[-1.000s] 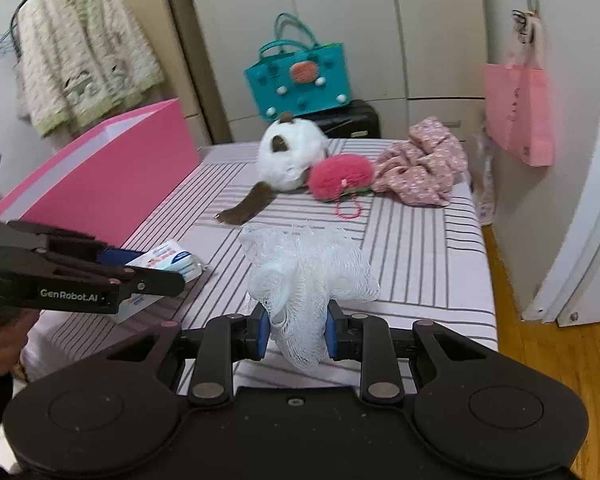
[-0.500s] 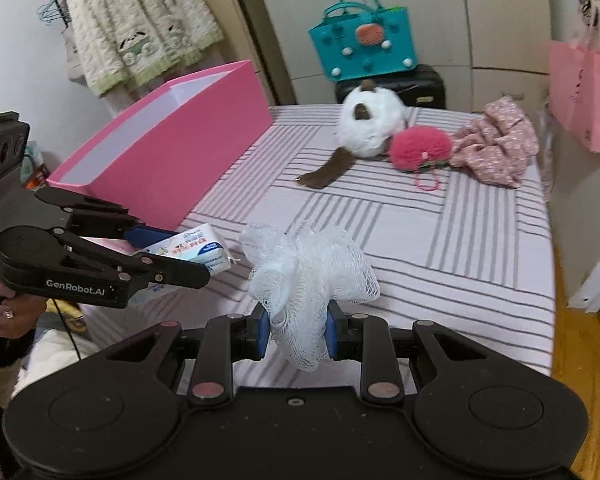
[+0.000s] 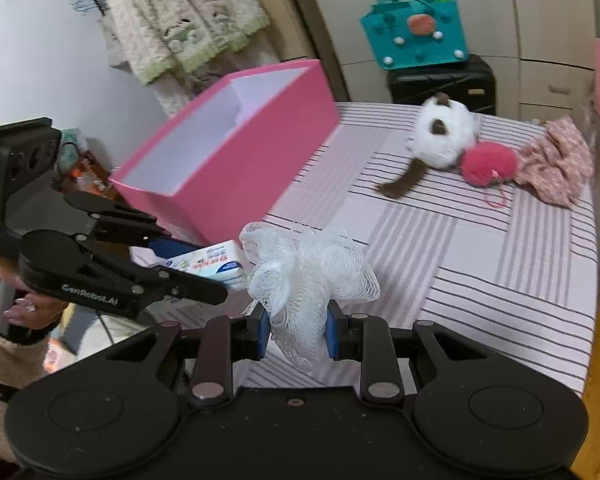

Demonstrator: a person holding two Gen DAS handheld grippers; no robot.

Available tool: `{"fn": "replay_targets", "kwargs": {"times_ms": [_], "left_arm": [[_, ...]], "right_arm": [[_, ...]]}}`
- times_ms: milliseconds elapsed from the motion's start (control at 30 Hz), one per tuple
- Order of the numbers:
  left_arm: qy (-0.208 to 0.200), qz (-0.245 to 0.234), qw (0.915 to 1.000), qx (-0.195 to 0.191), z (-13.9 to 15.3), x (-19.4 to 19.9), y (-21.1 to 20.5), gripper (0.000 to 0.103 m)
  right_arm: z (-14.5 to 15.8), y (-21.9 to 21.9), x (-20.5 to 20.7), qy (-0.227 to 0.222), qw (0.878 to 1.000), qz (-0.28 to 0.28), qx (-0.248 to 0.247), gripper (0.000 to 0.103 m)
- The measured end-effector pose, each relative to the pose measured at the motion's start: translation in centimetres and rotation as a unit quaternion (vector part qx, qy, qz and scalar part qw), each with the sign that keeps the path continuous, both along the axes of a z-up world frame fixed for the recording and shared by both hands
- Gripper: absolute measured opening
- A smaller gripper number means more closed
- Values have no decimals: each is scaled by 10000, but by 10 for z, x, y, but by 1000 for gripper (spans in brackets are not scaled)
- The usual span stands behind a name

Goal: Organize soft objects
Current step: 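Lift the tissue pack and mesh puff and carry both toward the pink box, then lower the tissue pack into the box while the right tool releases the mesh puff there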

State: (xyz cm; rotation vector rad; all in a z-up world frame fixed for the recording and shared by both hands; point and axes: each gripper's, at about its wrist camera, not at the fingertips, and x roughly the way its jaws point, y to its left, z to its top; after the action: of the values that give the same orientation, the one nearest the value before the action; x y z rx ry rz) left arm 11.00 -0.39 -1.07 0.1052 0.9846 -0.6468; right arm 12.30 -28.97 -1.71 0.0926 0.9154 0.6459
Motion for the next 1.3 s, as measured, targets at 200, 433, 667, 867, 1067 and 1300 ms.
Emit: {"fn": "replay_targets", "kwargs": {"times_ms": [200,433,667,867,1067,1300], "left_arm": [[-123,111,9998,-68,22,-9,27,39],[-394,300,9987,-113,46,-18,58,39],[-760,583,9954,73,69,-13,83,39],[-889,740,9928,300,83,-1,97,39],[-1079,914,9895,286,94,24,115,39],[-1290,1470,9796,463,79,75,133,39]], "right_arm": [[22,18,0,16,9995,261,149,31],[49,48,5,-11,9975,646,274,31],[81,72,24,-93,9953,826,495,31],[118,98,45,-354,9934,1047,309,31],[139,124,76,-449,9908,1211,405,31],[140,148,119,-641,9904,1154,399,31]]}}
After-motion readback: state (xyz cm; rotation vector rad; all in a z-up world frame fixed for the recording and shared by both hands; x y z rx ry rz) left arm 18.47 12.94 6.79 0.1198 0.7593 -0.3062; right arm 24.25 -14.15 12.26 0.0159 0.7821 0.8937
